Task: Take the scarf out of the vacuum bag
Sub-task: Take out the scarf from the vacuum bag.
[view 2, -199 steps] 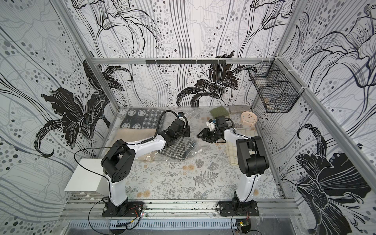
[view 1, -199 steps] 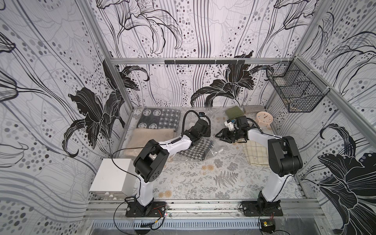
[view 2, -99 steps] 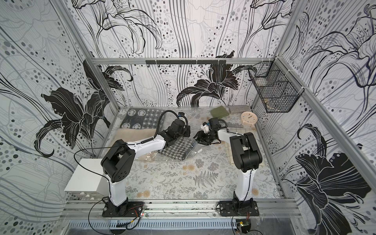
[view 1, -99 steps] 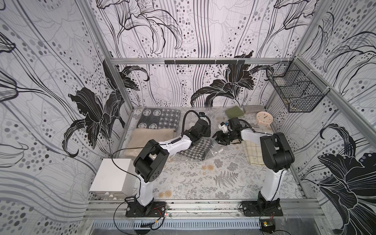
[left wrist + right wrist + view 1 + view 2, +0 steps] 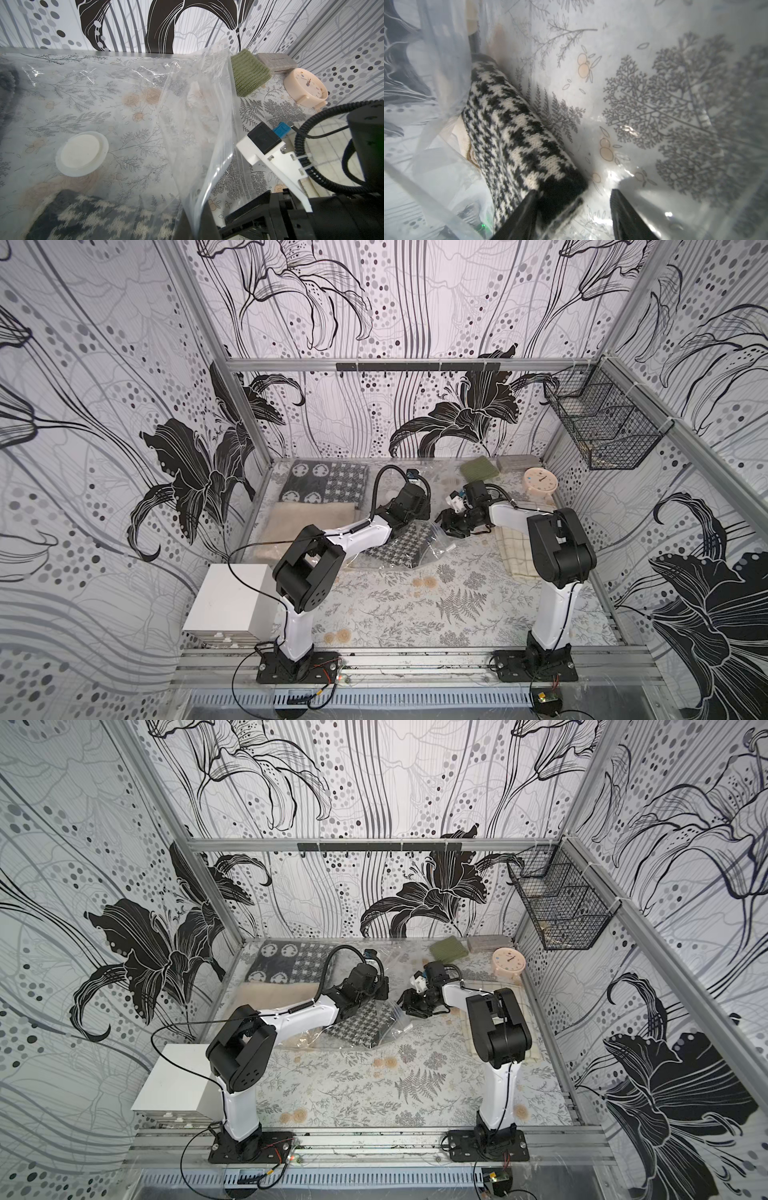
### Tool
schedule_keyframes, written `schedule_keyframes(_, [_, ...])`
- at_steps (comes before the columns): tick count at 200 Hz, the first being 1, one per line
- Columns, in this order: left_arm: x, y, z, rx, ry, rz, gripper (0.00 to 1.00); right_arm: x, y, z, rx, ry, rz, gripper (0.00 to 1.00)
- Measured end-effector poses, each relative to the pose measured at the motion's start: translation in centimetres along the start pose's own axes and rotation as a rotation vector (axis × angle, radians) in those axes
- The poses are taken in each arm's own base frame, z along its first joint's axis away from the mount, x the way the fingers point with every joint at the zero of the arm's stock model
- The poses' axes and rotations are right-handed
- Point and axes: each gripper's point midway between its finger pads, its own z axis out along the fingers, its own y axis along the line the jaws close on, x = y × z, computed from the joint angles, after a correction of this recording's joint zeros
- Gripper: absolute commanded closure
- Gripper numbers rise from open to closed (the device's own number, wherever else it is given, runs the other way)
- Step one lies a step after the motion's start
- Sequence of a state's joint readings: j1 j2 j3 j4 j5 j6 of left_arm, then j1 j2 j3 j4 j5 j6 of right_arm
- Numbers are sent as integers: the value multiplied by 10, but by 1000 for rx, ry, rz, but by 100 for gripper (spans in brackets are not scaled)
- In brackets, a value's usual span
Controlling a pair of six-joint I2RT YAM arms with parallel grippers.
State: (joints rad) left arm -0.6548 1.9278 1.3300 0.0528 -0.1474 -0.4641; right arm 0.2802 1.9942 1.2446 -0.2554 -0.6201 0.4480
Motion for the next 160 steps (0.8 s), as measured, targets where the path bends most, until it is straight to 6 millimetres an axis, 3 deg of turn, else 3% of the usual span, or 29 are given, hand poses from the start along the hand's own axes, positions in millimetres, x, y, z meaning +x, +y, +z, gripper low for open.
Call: schedule_keyframes(160, [-2, -2, 0, 6, -3, -1, 100, -2, 10, 11, -54, 25, -17, 41])
